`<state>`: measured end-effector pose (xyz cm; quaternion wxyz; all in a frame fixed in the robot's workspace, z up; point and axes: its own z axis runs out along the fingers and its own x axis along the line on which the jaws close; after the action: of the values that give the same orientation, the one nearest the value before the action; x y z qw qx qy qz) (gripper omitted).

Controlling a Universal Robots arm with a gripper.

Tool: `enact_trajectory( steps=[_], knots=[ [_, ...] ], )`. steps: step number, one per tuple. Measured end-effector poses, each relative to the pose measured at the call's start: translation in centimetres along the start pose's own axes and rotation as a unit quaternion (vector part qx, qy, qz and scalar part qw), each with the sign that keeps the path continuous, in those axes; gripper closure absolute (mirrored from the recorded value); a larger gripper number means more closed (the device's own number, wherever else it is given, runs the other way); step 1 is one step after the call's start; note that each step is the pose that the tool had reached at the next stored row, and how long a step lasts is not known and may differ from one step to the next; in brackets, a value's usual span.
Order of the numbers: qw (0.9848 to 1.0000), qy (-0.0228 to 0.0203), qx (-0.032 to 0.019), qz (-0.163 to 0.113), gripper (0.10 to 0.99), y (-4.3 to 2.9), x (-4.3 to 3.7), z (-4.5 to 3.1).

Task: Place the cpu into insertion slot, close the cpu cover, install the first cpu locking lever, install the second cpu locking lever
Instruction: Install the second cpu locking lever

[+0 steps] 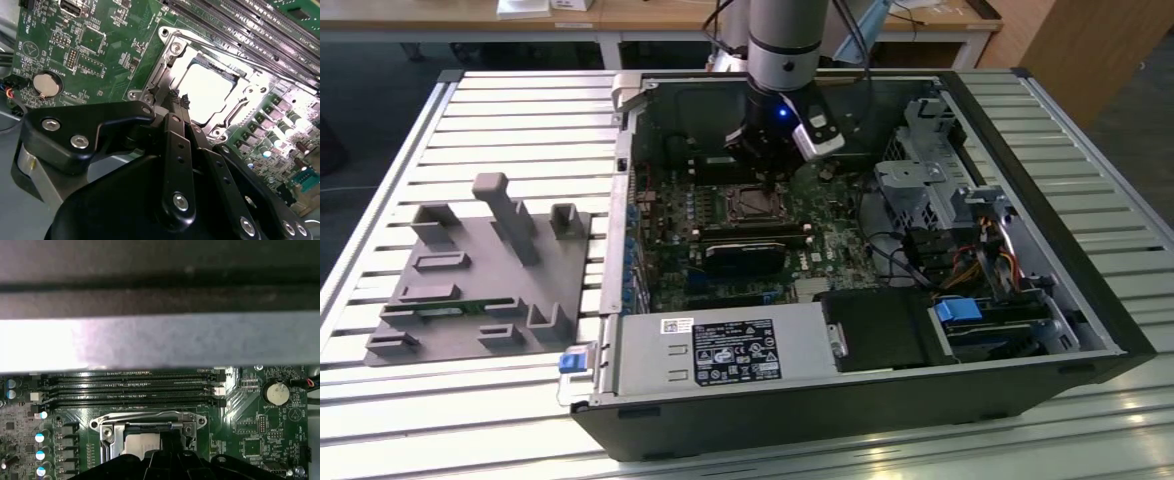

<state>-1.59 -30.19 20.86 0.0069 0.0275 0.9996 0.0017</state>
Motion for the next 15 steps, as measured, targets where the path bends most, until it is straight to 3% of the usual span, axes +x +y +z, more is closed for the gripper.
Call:
enact_trajectory(
  steps=[10, 15],
  knots=[
    [1.0000, -0.0001, -0.0001, 0.000, 0.980, -0.01, -0.01, -1.56],
    [1.0000, 0.0000, -0.0002, 0.000, 0.980, -0.86, -0.02, -1.57]
  ],
)
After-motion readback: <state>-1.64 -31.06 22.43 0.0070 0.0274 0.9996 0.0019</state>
